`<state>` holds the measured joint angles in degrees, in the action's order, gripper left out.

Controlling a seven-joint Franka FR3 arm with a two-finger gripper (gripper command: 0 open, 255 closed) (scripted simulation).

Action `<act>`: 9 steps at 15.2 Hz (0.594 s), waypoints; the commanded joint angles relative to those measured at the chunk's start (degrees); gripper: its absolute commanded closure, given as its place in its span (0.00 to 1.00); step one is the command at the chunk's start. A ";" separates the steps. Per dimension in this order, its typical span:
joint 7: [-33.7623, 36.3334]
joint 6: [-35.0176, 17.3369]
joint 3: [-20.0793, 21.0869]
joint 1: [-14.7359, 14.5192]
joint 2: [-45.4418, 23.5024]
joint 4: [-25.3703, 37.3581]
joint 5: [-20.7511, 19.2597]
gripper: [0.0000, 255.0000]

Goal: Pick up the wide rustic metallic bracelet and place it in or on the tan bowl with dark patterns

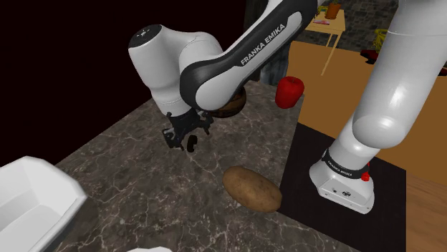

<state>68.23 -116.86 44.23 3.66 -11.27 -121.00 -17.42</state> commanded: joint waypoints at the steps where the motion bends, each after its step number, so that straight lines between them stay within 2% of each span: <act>1: 0.01 -0.02 -0.01 0.00 -0.02 0.00 -0.02 0.00; 2: 0.00 -0.01 0.00 0.00 -0.01 0.00 -0.01 0.00; 3: 0.00 -0.01 0.00 0.00 -0.01 0.00 -0.01 1.00; 9: 0.01 -0.01 0.00 0.00 -0.01 0.00 -0.01 1.00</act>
<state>68.24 -116.87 44.23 3.66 -11.28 -121.01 -17.43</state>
